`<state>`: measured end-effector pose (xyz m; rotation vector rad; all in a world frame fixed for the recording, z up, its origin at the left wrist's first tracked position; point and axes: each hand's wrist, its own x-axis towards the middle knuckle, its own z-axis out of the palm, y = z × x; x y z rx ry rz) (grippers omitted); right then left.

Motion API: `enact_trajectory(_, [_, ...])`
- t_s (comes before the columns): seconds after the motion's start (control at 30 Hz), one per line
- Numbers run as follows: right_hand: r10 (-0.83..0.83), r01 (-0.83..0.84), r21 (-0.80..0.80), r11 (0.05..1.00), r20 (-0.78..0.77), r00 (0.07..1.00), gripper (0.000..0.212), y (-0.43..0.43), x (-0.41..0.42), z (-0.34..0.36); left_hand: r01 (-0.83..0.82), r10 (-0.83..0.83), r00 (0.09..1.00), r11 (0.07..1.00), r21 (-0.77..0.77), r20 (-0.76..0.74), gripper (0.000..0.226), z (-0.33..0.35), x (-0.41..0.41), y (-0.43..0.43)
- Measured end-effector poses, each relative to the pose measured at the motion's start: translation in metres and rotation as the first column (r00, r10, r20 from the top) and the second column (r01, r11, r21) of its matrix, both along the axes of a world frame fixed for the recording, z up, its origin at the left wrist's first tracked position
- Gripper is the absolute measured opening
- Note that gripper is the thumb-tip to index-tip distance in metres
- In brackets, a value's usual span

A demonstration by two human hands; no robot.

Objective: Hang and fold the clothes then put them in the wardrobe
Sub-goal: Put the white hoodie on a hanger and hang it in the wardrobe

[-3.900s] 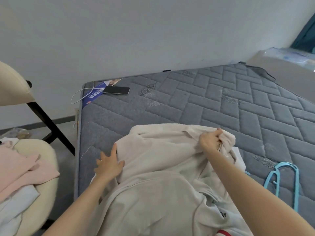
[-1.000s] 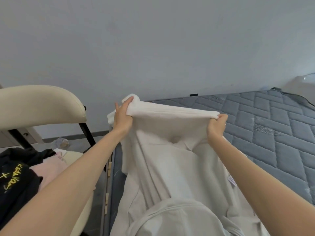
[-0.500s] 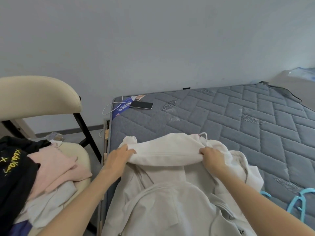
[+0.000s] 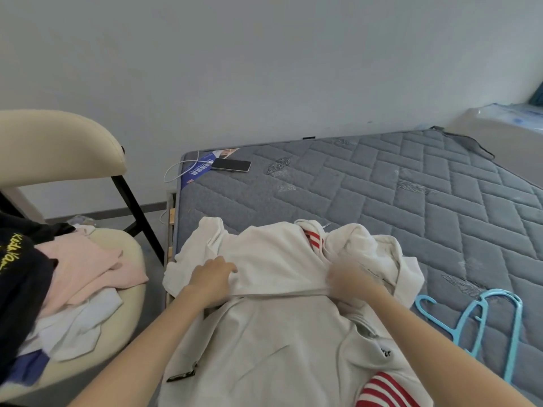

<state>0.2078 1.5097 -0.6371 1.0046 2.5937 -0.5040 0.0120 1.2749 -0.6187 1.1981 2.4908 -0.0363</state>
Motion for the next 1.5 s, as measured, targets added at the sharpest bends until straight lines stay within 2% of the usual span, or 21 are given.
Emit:
enact_trajectory(0.13, [-0.012,0.088,0.215,0.973,-0.33,0.944,0.011,0.0,0.004,0.017,0.053,-0.067,0.996,0.978,0.2,0.065,0.038,0.003,0.028,0.032])
enact_trajectory(0.23, [-0.138,0.251,0.173,0.952,-0.49,0.861,0.009,0.004,0.024,0.024,0.129,-0.162,0.978,0.964,0.233,0.13,0.035,-0.007,0.057,0.052])
enact_trajectory(0.33, [-0.308,0.442,0.131,0.888,-0.545,0.78,0.011,0.015,0.059,0.02,0.195,-0.232,0.962,0.953,0.233,0.141,0.037,-0.018,0.085,0.073])
enact_trajectory(0.4, [-0.451,0.586,0.118,0.801,-0.524,0.722,0.017,0.024,0.088,0.012,0.227,-0.261,0.958,0.945,0.235,0.123,0.039,-0.023,0.102,0.086])
enact_trajectory(0.47, [-0.588,0.692,0.114,0.713,-0.441,0.678,0.023,0.031,0.12,0.0,0.266,-0.297,0.949,0.933,0.243,0.102,0.042,-0.026,0.115,0.097])
enact_trajectory(0.6, [-0.769,0.787,0.005,0.617,-0.21,0.604,0.045,0.037,0.17,-0.026,0.309,-0.339,0.935,0.923,0.23,0.101,0.044,-0.035,0.129,0.112])
enact_trajectory(0.67, [-0.787,0.786,-0.068,0.614,-0.125,0.604,0.052,0.037,0.182,-0.036,0.306,-0.335,0.933,0.93,0.205,0.128,0.042,-0.038,0.133,0.117])
enact_trajectory(0.77, [-0.743,0.745,-0.019,0.667,-0.087,0.663,0.051,0.035,0.187,-0.046,0.291,-0.318,0.93,0.944,0.155,0.187,0.04,-0.041,0.136,0.122])
enact_trajectory(0.87, [-0.736,0.739,0.072,0.669,-0.069,0.673,0.04,0.036,0.185,-0.047,0.316,-0.34,0.92,0.938,0.145,0.194,0.04,-0.044,0.135,0.125])
enact_trajectory(1.03, [-0.758,0.758,0.067,0.649,-0.019,0.651,0.027,0.042,0.185,-0.043,0.341,-0.376,0.904,0.921,0.188,0.202,0.038,-0.051,0.138,0.131])
enact_trajectory(1.1, [-0.785,0.796,0.077,0.6,-0.134,0.605,0.028,0.043,0.182,-0.04,0.336,-0.365,0.915,0.925,0.178,0.17,0.039,-0.054,0.144,0.137])
enact_trajectory(1.17, [-0.777,0.839,0.058,0.541,-0.348,0.525,0.024,0.043,0.18,-0.029,0.345,-0.365,0.925,0.924,0.164,0.108,0.042,-0.056,0.152,0.145])
enact_trajectory(1.23, [-0.732,0.848,-0.07,0.526,-0.546,0.408,0.021,0.043,0.179,-0.013,0.36,-0.373,0.927,0.916,0.178,0.042,0.04,-0.057,0.157,0.152])
enact_trajectory(1.3, [-0.677,0.801,-0.196,0.566,-0.665,0.316,0.02,0.043,0.177,0.008,0.362,-0.369,0.93,0.91,0.202,-0.005,0.032,-0.056,0.16,0.159])
enact_trajectory(1.37, [-0.59,0.735,-0.218,0.642,-0.752,0.293,0.016,0.042,0.174,0.028,0.341,-0.34,0.939,0.913,0.224,-0.041,0.025,-0.053,0.16,0.163])
enact_trajectory(1.43, [-0.524,0.672,-0.25,0.697,-0.817,0.24,0.013,0.039,0.17,0.046,0.257,-0.263,0.965,0.92,0.296,-0.017,0.023,-0.046,0.158,0.166])
enact_trajectory(1.5, [-0.522,0.577,-0.358,0.734,-0.841,0.142,0.014,0.038,0.166,0.061,0.116,-0.155,0.986,0.904,0.411,0.062,0.024,-0.035,0.15,0.169])
